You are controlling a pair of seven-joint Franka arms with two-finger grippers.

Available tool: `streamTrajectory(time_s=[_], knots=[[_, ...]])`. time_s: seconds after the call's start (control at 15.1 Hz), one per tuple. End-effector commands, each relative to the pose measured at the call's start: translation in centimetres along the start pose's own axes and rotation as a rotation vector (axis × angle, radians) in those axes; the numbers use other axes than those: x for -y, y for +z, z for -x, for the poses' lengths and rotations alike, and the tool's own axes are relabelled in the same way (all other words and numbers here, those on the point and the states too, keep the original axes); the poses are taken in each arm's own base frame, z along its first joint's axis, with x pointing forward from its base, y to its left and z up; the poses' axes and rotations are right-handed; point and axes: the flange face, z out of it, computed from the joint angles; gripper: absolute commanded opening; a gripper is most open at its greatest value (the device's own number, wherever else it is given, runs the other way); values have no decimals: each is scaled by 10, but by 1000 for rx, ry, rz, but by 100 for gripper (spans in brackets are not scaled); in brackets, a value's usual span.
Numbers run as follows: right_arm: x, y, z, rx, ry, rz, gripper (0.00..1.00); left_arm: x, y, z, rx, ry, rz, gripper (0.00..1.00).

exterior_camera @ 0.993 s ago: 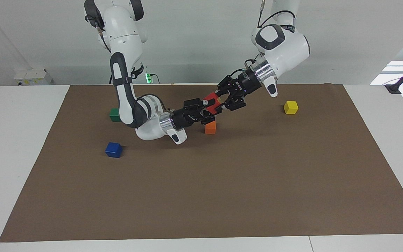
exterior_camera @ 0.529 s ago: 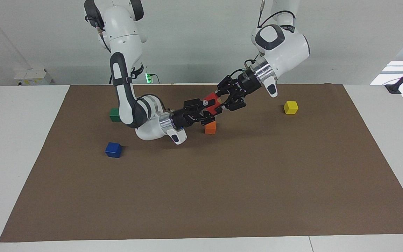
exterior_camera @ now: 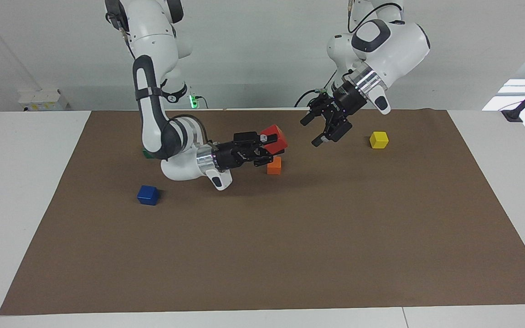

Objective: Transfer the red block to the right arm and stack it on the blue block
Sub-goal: 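Open the left gripper and pull back while the right gripper withdraws, then carry the red block with the right gripper above the blue block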

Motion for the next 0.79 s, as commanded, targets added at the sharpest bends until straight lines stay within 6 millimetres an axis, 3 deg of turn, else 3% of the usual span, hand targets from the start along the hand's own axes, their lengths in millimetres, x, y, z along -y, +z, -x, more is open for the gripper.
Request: streamTrajectory(time_s=[0.0, 0.13, 0.26, 0.4, 0.6, 0.73], knots=[[40, -29, -10, 8, 27, 97, 0, -13, -20, -38, -140, 101, -24, 100], [73, -40, -12, 33, 42, 227, 0, -23, -43, -73, -234, 160, -62, 100], [119, -51, -15, 5, 27, 416, 0, -31, -56, -92, -288, 304, -100, 100], [149, -57, -13, 7, 16, 569, 0, -37, -72, -114, -363, 474, -162, 100], [186, -93, -18, -24, -45, 799, 0, -48, -88, -145, -449, 708, -281, 100], [206, -120, -21, -38, -93, 958, 0, -76, -84, -157, -447, 766, -394, 100]])
